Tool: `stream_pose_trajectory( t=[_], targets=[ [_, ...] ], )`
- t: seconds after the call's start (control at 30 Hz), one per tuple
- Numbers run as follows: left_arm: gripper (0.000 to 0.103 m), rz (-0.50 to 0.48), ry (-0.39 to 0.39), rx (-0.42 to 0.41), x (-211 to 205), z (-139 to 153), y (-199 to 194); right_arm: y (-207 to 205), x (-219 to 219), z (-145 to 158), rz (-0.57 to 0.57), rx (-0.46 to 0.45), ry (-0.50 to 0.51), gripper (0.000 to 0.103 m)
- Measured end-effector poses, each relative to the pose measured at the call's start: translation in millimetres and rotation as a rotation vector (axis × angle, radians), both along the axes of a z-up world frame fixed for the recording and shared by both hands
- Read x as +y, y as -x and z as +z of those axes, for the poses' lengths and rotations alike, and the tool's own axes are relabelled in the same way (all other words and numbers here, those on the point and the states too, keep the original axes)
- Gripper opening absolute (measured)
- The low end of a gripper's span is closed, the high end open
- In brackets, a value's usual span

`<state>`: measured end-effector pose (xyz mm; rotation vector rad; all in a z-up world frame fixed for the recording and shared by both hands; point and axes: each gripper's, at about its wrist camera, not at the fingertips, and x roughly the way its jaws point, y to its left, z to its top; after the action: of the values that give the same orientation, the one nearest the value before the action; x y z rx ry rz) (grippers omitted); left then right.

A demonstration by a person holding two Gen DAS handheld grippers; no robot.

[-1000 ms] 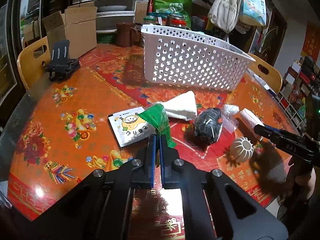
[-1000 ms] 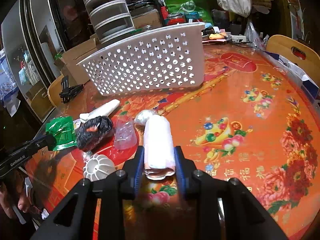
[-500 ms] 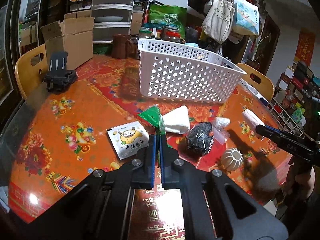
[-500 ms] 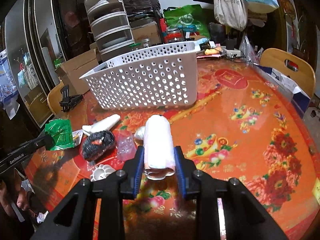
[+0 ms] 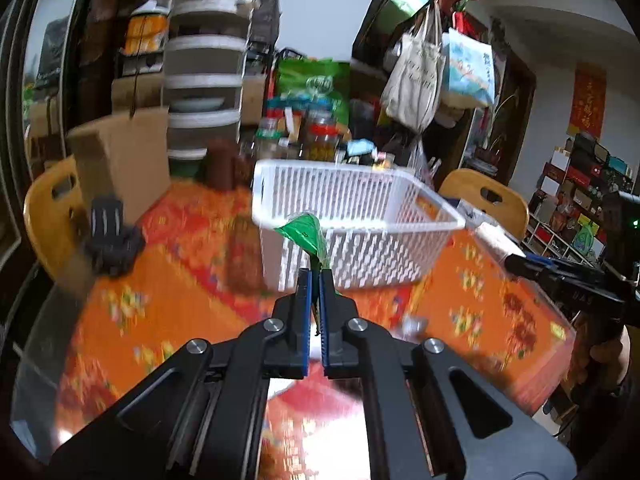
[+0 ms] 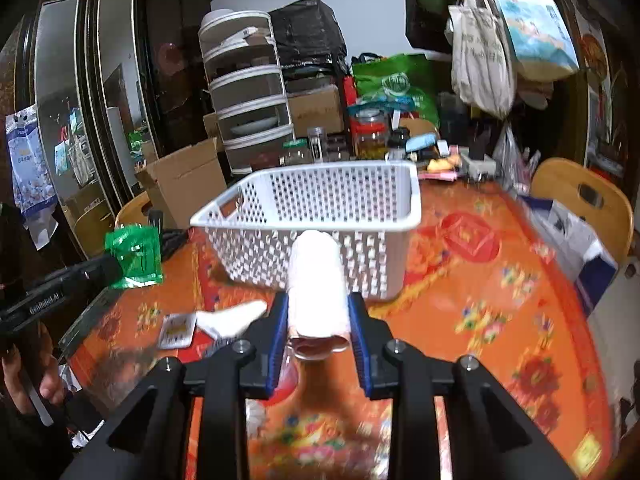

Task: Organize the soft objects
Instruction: 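Carry both items over the white basket and open both tools to drop them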

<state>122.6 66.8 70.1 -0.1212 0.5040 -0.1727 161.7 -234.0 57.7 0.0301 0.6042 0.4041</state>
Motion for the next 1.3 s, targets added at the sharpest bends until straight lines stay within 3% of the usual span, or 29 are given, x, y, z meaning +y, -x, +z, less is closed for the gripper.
stream_pose_trajectory(
  t=[0.2, 0.33, 0.5, 0.7, 0.93, 1.03, 1.1, 1.13, 1.17, 1.3],
  targets=[
    [0.003, -0.009, -0.017, 0.001, -8, 48, -61, -57, 15, 34, -0.001, 0.012, 0.081, 0.028],
    [0.003, -0.020, 0.007, 0.109, -13, 57, -125, -110, 28, 38, 0.006, 0.095, 0.114, 0.028],
    [0.003, -0.041, -0.012, 0.292, -27, 35, -194, -169, 46, 10, -0.012, 0.239, 0.201, 0.028],
    [0.003, -0.027, -0.079, 0.412, -44, -3, -242, -206, 50, -22, -0.035, 0.351, 0.232, 0.028],
    [0.003, 0.011, -0.107, 0.450, -50, -29, -262, -228, 60, -35, -0.026, 0.373, 0.253, 0.028],
    [0.004, 0.012, -0.111, 0.445, -50, -32, -264, -231, 63, -34, -0.028, 0.342, 0.255, 0.029],
    [0.015, 0.014, -0.113, 0.431, -50, -29, -262, -230, 63, -31, -0.006, 0.320, 0.241, 0.037],
    [0.034, 0.020, -0.110, 0.421, -48, -25, -259, -229, 63, -29, 0.000, 0.319, 0.234, 0.044],
    [0.055, 0.028, -0.108, 0.403, -46, -20, -254, -225, 63, -25, 0.009, 0.310, 0.226, 0.062],
    [0.070, 0.003, -0.109, 0.258, -37, 15, -199, -169, 46, 6, 0.044, 0.194, 0.144, 0.076]
  ],
)
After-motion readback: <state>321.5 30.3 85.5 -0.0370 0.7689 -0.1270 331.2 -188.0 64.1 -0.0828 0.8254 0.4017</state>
